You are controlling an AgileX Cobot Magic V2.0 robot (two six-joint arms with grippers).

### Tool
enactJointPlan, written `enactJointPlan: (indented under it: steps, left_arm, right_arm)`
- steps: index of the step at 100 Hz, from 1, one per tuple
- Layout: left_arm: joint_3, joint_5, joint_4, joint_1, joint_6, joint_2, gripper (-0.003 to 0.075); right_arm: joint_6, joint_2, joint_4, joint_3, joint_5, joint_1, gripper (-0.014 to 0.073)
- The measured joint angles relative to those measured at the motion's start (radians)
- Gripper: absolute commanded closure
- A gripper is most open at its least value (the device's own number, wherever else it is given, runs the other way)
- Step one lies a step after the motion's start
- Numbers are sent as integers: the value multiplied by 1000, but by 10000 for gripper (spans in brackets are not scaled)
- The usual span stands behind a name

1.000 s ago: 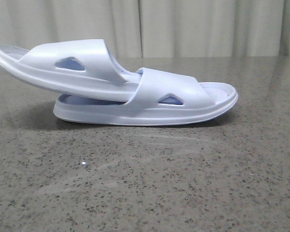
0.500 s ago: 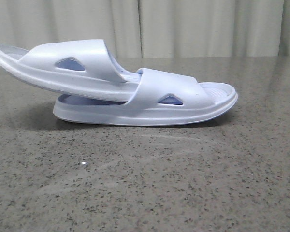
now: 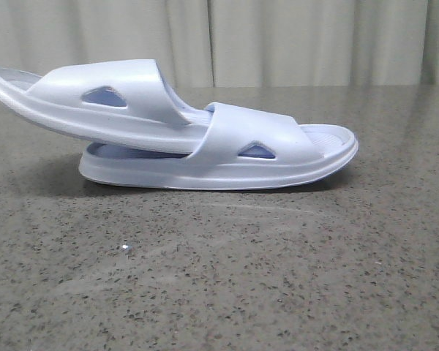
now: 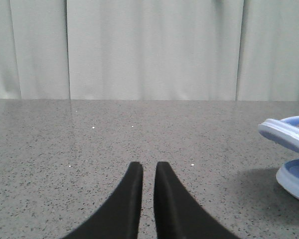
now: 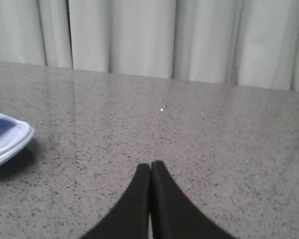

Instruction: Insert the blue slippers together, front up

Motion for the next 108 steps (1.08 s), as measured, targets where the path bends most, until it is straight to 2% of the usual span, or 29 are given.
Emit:
enactJointPlan:
  steps: [14,108]
  left_arm:
    - [0,0,0,0,0,0,704]
    - [0,0,0,0,0,0,704]
  right_arm:
    - [20,-49,0,56,-13,-22,701]
    - [34,-60,16,56,-26,-23,701]
